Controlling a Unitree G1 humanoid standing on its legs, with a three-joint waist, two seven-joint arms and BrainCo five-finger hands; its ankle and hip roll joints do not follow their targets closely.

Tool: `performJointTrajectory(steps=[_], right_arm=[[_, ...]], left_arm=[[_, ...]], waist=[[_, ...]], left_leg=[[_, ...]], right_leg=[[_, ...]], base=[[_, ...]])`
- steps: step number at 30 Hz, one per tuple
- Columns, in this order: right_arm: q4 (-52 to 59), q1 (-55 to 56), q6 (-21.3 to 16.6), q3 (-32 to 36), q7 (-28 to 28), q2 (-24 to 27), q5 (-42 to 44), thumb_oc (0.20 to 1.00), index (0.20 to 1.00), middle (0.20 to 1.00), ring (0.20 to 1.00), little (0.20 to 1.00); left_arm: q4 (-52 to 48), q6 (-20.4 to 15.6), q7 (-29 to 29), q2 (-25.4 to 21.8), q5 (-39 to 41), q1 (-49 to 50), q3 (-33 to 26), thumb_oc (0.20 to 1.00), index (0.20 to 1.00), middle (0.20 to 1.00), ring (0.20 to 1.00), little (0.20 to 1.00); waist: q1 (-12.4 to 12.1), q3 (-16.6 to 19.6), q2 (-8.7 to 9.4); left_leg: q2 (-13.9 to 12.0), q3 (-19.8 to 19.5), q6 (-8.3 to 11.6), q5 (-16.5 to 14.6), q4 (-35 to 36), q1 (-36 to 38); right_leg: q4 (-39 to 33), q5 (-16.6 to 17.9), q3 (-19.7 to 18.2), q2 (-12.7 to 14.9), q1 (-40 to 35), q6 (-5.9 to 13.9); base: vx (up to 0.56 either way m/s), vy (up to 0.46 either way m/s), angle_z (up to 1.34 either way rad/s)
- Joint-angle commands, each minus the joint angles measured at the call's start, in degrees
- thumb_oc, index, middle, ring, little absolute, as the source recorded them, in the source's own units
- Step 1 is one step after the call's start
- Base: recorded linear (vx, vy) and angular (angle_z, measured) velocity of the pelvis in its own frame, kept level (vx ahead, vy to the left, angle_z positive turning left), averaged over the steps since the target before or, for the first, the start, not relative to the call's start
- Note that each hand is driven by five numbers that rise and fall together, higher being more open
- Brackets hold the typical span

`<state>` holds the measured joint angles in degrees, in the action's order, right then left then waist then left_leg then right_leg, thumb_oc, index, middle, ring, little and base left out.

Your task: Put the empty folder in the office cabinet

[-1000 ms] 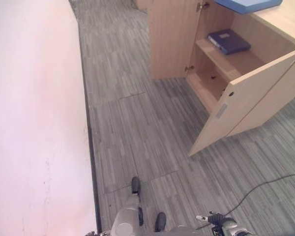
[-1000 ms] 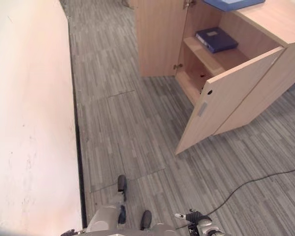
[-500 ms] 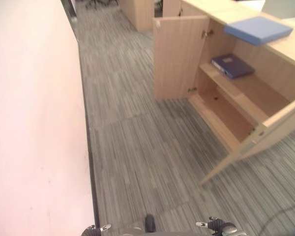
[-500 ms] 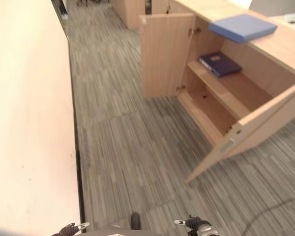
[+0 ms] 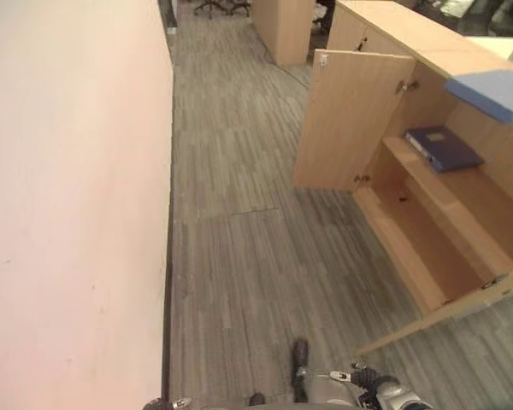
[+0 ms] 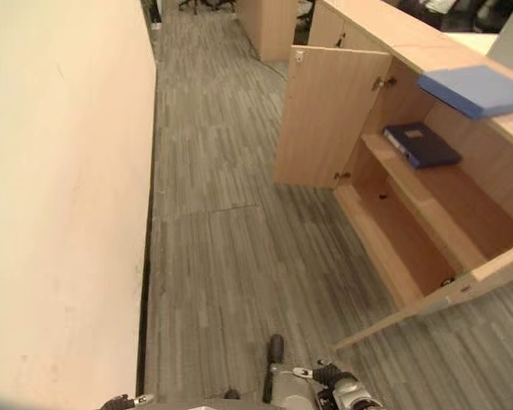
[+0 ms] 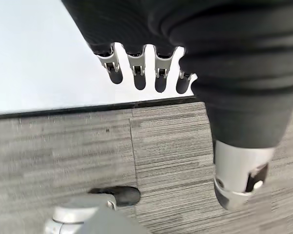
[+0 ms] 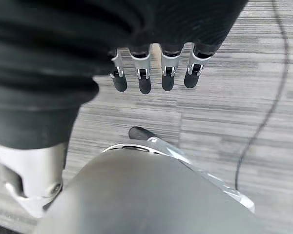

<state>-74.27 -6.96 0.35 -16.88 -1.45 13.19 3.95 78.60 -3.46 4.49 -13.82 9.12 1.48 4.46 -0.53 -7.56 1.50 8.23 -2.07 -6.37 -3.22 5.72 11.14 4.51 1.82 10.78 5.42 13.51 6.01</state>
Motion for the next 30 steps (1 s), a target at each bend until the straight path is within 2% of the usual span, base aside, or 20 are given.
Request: performJointTrajectory(steps=[1, 5, 10, 14, 15, 17, 19, 20, 21, 22, 24, 25, 26, 27, 29, 30], right_arm=[[-1.9, -0.8, -0.3, -0.3, -0.2, 1.1, 0.7, 1.0, 1.0, 1.0, 1.0, 1.0], [-2.1, -0.3, -0.4, -1.5, 0.0, 0.3, -0.3, 1.0, 1.0, 1.0, 1.0, 1.0], [-1.7, 0.4, -0.5, -1.8, -0.1, 0.5, -0.5, 1.0, 1.0, 1.0, 1.0, 1.0], [-1.5, 0.7, -0.6, -2.1, -0.1, 1.1, 0.1, 1.0, 1.0, 1.0, 1.0, 1.0], [-1.6, 0.8, -0.7, -2.1, -0.2, 1.1, 0.2, 1.0, 1.0, 1.0, 1.0, 1.0], [-1.8, 0.9, -0.8, -1.8, -0.1, 1.4, 0.6, 1.0, 1.0, 1.0, 1.0, 1.0], [-1.9, 1.0, -0.8, -1.5, 0.2, 1.6, 1.0, 1.0, 1.0, 1.0, 1.0, 1.0], [-2.1, 1.0, -0.8, -1.3, 0.5, 1.8, 1.1, 1.0, 1.0, 1.0, 1.0, 1.0], [-2.1, 1.0, -0.8, -1.3, 0.5, 1.8, 1.1, 1.0, 1.0, 1.0, 1.0, 1.0], [-2.7, 1.0, -0.6, -0.9, 0.7, 2.0, 1.1, 1.0, 1.0, 1.0, 1.0, 1.0], [-3.3, 1.5, -0.4, -0.4, 0.8, 2.4, 0.9, 1.0, 1.0, 1.0, 1.0, 1.0], [-3.6, 2.3, -0.4, 0.1, 0.6, 2.8, 0.8, 1.0, 1.0, 1.0, 1.0, 1.0], [-3.6, 2.3, -0.4, 0.1, 0.6, 2.8, 0.8, 1.0, 1.0, 1.0, 1.0, 1.0], [-3.9, 2.8, -0.5, 1.0, 0.6, 3.2, 0.9, 1.0, 1.0, 1.0, 1.0, 1.0], [-4.3, 3.5, -0.7, 2.2, 0.6, 3.4, 1.4, 1.0, 1.0, 1.0, 1.0, 1.0], [-4.6, 3.8, -0.6, 2.7, 0.4, 3.3, 1.3, 1.0, 1.0, 1.0, 1.0, 1.0]], left_arm=[[1.2, -0.4, 0.6, -1.1, -2.6, -1.4, -0.2, 1.0, 1.0, 1.0, 1.0, 1.0], [1.1, -0.2, 0.8, -0.7, -2.7, -1.2, -0.3, 1.0, 1.0, 1.0, 1.0, 1.0], [0.0, -0.3, 1.0, -0.1, -2.1, -1.7, 0.5, 1.0, 1.0, 1.0, 1.0, 1.0], [-1.0, -0.5, 1.2, -0.3, -1.9, -2.3, 1.3, 1.0, 1.0, 1.0, 1.0, 1.0], [-1.0, -0.6, 1.2, -0.4, -2.0, -2.3, 1.6, 1.0, 1.0, 1.0, 1.0, 1.0], [-1.5, -0.7, 1.3, -0.7, -1.9, -2.7, 2.0, 1.0, 1.0, 1.0, 1.0, 1.0], [-2.0, -0.8, 1.7, -0.9, -1.8, -3.1, 2.2, 1.0, 1.0, 1.0, 1.0, 1.0], [-2.3, -0.9, 2.2, -1.0, -1.7, -3.3, 2.0, 1.0, 1.0, 1.0, 1.0, 1.0], [-2.3, -0.9, 2.2, -1.0, -1.7, -3.3, 2.0, 1.0, 1.0, 1.0, 1.0, 1.0], [-2.5, -1.0, 2.8, -1.0, -1.1, -3.2, 1.4, 1.0, 1.0, 1.0, 1.0, 1.0], [-2.4, -1.2, 3.0, -1.2, -0.4, -2.9, 0.6, 1.0, 1.0, 1.0, 1.0, 1.0], [-2.2, -1.4, 3.0, -1.4, 0.0, -2.6, 0.3, 1.0, 1.0, 1.0, 1.0, 1.0], [-2.2, -1.4, 3.0, -1.4, 0.0, -2.6, 0.3, 1.0, 1.0, 1.0, 1.0, 1.0], [-2.0, -1.5, 3.1, -1.6, 0.4, -2.5, 0.0, 1.0, 1.0, 1.0, 1.0, 1.0], [-0.8, -1.4, 2.6, -1.3, 0.5, -2.0, -0.8, 1.0, 1.0, 1.0, 1.0, 1.0], [-0.3, -1.3, 2.6, -0.9, 0.6, -1.6, -1.1, 1.0, 1.0, 1.0, 1.0, 1.0]], waist=[[0.1, 0.1, -0.23], [-0.2, 1.3, -0.15], [-0.2, 1.9, -0.02], [0.0, 1.8, 0.83], [0.1, 1.8, 1.18], [0.1, 0.9, 2.17], [-0.2, -0.6, 2.97], [-0.6, -1.4, 3.43], [-0.5, -1.4, 3.39], [-1.1, -2.0, 4.2], [-1.7, -1.6, 4.71], [-2.1, -1.4, 3.91], [-2.1, -1.5, 3.94], [-2.5, -1.2, 2.72], [-2.7, -0.5, 1.41], [-2.4, 0.2, 0.78]], left_leg=[[-2.8, 3.3, 4.05, -2.0, -0.7, -2.2], [-4.1, 3.0, 4.54, -2.4, -0.7, -1.6], [-6.9, 2.1, 6.12, -3.1, -0.7, -0.2], [-9.2, 2.2, 7.34, -4.0, -2.7, -0.2], [-9.8, 2.4, 7.72, -4.6, -4.5, -0.7], [-10.3, 3.5, 8.76, -3.8, -13.2, -4.5], [-10.6, 4.4, 8.87, -1.1, -22.6, -9.4], [-11.5, 5.1, 8.35, 0.7, -25.4, -11.6], [-11.5, 5.0, 8.36, 0.6, -25.6, -11.8], [-12.4, 6.5, 7.12, 0.6, -25.5, -15.2], [-13.1, 6.2, 7.46, 0.6, -20.6, -17.3], [-14.4, 4.8, 9.03, 5.7, -14.7, -20.4], [-14.4, 4.8, 9.06, 5.8, -14.4, -20.1], [-15.2, 3.8, 10.51, 10.3, -7.3, -21.9], [-15.2, 3.8, 11.07, 10.7, -2.0, -19.8], [-14.9, 3.5, 11.2, 11.0, -1.6, -18.9]], right_leg=[[-6.0, 6.2, 0.7, -0.3, -7.8, 1.79], [-6.9, 5.7, 0.9, -1.5, -9.2, 1.47], [-6.1, 2.5, 1.0, -3.4, -10.6, -0.11], [-4.5, -0.1, 0.9, -4.6, -10.9, -1.48], [-4.2, -0.8, 0.7, -4.7, -11.2, -1.84], [-3.6, -1.8, 0.6, -4.7, -12.4, -2.69], [-3.7, -2.4, 1.1, -4.5, -13.9, -3.7], [-3.8, -2.6, 1.4, -4.1, -14.6, -4.01], [-3.8, -2.6, 1.4, -4.2, -14.6, -4.02], [-4.4, -2.8, 1.5, -3.0, -15.6, -3.68], [-5.5, -3.1, 1.5, -1.8, -16.7, -2.92], [-6.4, -3.7, 1.3, -1.7, -18.0, -2.7], [-6.4, -3.7, 1.3, -1.7, -18.1, -2.71], [-7.1, -4.5, 1.0, -1.7, -19.7, -2.43], [-7.4, -4.8, 0.0, -1.2, -21.1, -1.74], [-7.3, -5.0, 0.2, -0.8, -21.3, -1.25]], base=[[0.3, -0.183, 0.36], [0.17, -0.112, 0.42], [0.2, -0.161, 0.04], [0.12, -0.166, 0.01], [0.07, -0.145, -0.05], [0.03, -0.125, 0.08], [-0.02, -0.094, 0.19], [-0.02, -0.051, 0.12], [0.04, -0.011, 0.08], [0.09, 0.035, 0.18], [0.17, 0.119, 0.22], [0.15, 0.141, 0.19], [0.22, 0.245, 0.34], [0.19, 0.214, 0.34], [0.25, 0.312, 0.04], [0.25, 0.319, -0.58]])
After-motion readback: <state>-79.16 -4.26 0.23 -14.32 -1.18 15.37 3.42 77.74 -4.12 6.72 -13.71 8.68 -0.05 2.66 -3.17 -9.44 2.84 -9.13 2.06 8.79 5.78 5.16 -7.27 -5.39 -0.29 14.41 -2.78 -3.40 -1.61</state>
